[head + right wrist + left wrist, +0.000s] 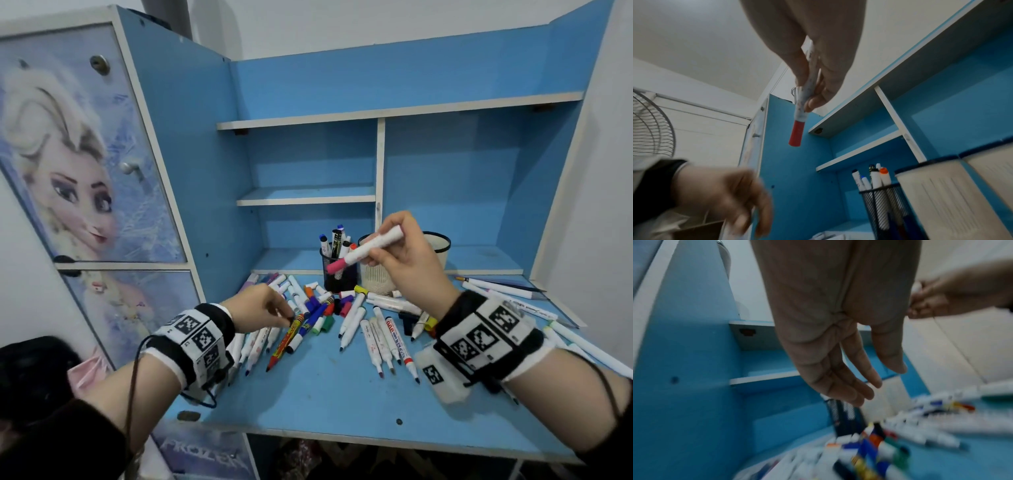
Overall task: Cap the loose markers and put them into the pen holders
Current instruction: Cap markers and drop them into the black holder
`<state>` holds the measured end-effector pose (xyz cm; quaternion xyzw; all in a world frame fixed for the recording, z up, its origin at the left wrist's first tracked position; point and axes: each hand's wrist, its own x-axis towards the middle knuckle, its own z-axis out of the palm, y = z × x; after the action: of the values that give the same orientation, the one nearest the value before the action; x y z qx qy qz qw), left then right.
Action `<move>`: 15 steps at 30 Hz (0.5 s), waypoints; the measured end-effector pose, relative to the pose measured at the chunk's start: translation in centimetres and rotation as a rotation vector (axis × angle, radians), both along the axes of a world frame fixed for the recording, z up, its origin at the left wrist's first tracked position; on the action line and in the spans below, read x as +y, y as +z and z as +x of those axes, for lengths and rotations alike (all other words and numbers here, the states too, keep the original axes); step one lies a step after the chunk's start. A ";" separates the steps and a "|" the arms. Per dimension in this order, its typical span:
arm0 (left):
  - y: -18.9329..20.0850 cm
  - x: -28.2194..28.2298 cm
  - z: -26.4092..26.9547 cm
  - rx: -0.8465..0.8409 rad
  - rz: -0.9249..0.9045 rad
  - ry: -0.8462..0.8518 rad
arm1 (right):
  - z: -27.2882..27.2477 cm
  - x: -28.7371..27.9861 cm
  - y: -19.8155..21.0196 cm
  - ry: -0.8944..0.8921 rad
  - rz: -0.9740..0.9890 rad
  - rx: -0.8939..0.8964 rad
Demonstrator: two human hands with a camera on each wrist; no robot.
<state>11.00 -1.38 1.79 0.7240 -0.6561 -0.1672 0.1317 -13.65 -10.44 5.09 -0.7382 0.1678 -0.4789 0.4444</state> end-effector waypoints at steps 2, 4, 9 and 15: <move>-1.0 -0.4 1.1 -0.078 0.068 0.035 | 0.4 -1.4 0.7 -0.047 -0.053 0.039; -1.8 -0.9 1.6 -0.111 0.094 0.054 | 0.9 -2.8 1.2 -0.094 -0.116 0.089; -2.6 -3.0 1.1 -0.210 0.201 0.022 | 3.0 -5.6 2.0 -0.219 -0.260 0.249; -3.0 -4.7 -0.2 -0.336 0.294 -0.040 | 5.0 -8.8 0.8 -0.280 -0.347 0.408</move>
<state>10.78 -6.05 -1.23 0.7399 -0.6517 -0.1405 -0.0899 -8.65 -19.20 5.93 -0.8538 0.2696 -0.3988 0.1982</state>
